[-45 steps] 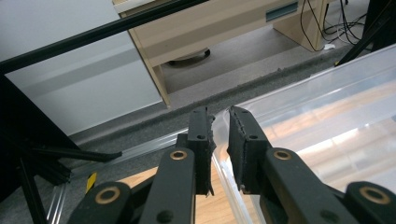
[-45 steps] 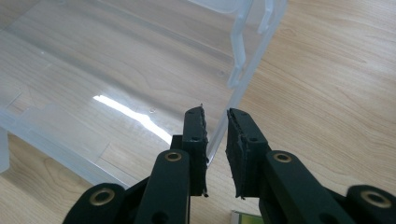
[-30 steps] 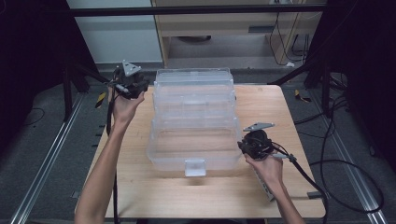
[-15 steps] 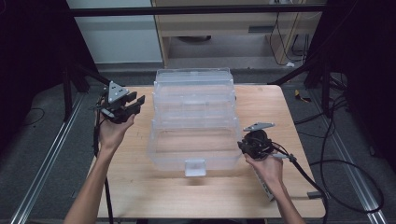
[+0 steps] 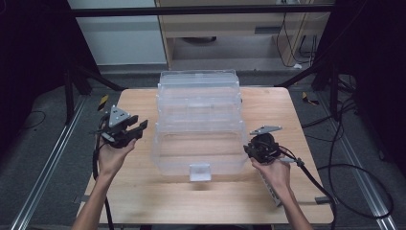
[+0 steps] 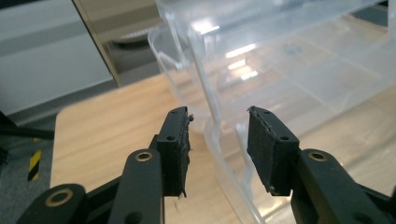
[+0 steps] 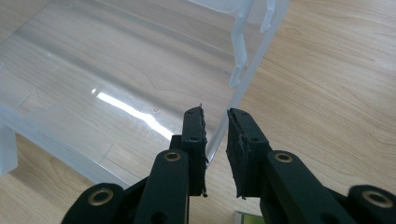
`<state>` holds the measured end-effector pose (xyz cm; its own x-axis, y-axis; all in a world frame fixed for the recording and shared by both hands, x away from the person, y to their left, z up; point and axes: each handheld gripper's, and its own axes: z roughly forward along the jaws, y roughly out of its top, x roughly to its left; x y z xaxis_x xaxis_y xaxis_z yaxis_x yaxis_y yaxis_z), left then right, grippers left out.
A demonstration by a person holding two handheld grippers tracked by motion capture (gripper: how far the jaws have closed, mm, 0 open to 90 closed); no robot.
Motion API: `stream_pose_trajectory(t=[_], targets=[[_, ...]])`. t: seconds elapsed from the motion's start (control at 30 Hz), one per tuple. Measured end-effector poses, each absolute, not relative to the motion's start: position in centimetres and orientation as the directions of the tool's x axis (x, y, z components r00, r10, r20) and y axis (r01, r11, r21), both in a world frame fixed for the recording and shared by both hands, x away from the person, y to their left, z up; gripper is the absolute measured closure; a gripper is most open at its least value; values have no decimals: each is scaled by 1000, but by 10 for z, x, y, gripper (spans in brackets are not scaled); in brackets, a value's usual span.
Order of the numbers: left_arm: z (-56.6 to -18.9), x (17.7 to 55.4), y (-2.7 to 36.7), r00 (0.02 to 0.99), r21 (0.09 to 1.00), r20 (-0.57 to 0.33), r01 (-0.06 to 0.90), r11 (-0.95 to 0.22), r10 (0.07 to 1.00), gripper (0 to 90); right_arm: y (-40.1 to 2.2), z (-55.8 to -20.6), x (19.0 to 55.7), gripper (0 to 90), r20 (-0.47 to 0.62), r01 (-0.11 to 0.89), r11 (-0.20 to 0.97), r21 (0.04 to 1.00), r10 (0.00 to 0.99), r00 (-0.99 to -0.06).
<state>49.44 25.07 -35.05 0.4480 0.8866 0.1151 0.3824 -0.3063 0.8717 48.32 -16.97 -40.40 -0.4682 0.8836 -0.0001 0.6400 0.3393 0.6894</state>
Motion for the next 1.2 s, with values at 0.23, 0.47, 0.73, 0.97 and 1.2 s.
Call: stream_pose_trajectory(t=[0.23, 0.47, 0.73, 0.97, 1.2], targets=[[-381, 485, 252, 460, 855, 75, 427, -295, 885, 549, -171, -404, 483, 770, 8, 639, 335, 692, 882, -471], [-396, 480, 256, 449, 832, 59, 471, -292, 892, 531, -171, -404, 484, 770, 11, 641, 335, 691, 881, -472], [-400, 471, 255, 456, 807, 57, 503, -310, 888, 488, -173, -405, 484, 767, 25, 642, 325, 695, 881, -473], [-404, 471, 255, 467, 796, 65, 508, -328, 882, 469, -174, -404, 485, 758, 32, 639, 328, 696, 875, -483], [-405, 472, 261, 447, 798, 75, 509, -322, 892, 460, -183, -391, 479, 679, 33, 620, 313, 719, 876, -481]])
